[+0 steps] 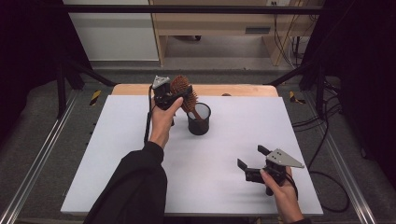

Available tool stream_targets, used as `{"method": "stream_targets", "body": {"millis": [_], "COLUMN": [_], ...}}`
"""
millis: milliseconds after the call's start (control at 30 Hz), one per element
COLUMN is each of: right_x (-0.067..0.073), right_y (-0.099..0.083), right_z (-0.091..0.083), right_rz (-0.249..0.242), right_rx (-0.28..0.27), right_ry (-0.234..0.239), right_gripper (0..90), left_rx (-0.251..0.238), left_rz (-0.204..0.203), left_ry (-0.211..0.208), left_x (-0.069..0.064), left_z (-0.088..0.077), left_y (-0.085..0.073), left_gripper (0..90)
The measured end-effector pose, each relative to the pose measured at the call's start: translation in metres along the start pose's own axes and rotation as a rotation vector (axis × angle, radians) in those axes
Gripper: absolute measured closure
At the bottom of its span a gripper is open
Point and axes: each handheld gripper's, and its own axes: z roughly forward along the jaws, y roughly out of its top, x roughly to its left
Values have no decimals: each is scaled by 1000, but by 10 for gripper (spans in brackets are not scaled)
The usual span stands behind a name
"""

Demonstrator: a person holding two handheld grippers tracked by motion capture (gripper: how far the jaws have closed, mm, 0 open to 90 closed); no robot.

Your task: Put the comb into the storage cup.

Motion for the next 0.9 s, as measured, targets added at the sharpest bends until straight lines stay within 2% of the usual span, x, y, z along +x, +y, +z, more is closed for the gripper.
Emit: {"method": "stream_targets", "body": {"millis": [667,800,900], "right_x": [0,0,1], "right_y": [0,0,0], "right_z": [1,0,0], "right_rz": [-7,-6,-5], "right_rx": [3,3,5], "right_ry": [3,5,5], "right_gripper": [36,36,36], "left_rx": [-16,-24,-26], "left_rz": [-45,-65,-65], "left_ry": [-10,-29,-32], "left_x": [5,6,7], "left_z": [-1,-1,-1], "left_y": [-1,-2,-2], "left_gripper": [298,277,269]}}
